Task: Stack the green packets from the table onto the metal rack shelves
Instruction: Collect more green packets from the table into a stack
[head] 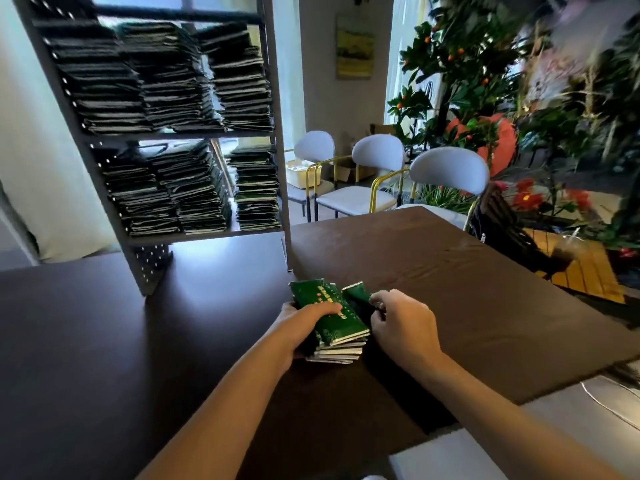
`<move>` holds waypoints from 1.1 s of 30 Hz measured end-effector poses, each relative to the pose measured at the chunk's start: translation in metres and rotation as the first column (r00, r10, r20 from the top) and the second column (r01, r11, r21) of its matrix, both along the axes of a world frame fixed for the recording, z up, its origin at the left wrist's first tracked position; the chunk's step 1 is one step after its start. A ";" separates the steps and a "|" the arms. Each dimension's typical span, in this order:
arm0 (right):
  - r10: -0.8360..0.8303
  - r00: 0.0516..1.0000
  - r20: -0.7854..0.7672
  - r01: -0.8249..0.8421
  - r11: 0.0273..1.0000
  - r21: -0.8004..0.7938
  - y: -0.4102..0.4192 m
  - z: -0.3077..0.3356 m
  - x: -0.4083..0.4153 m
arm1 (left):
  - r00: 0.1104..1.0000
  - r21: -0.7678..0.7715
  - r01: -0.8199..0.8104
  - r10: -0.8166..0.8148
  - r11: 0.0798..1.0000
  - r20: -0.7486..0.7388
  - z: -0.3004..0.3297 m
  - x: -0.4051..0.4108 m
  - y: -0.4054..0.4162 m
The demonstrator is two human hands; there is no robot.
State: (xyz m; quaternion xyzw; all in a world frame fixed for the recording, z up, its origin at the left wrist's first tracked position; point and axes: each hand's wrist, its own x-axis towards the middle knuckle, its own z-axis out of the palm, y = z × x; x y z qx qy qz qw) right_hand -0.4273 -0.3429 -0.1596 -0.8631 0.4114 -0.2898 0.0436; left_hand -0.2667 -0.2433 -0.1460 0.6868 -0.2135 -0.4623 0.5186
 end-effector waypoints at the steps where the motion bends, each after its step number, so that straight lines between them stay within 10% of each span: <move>1: 0.002 0.998 0.056 -0.004 0.999 0.035 0.007 0.006 0.001 | 1.000 0.002 -0.006 0.006 1.000 -0.005 -0.001 0.000 0.005; 13: 0.258 0.914 0.314 -0.301 0.949 0.097 0.085 0.043 0.024 | 0.991 -0.119 -0.077 0.063 0.990 -0.122 -0.005 0.001 0.018; 17: 0.035 0.724 0.689 -0.476 0.748 0.462 0.076 0.053 0.019 | 0.999 -0.106 -0.029 0.033 0.994 0.034 0.000 0.005 0.030; 20: -0.091 0.810 0.579 -0.367 0.691 0.622 0.056 0.058 0.016 | 0.999 -0.135 0.000 0.006 0.991 0.040 -0.001 0.006 0.035; 24: -0.080 0.883 0.463 -0.407 0.360 0.839 0.050 0.045 0.025 | 0.992 -0.219 -0.009 0.036 0.976 0.118 0.000 0.004 0.043; 33: 0.002 0.557 0.830 -0.783 0.333 0.525 0.074 0.036 0.050 | 0.897 -0.445 0.173 0.046 0.879 0.440 0.001 0.029 0.064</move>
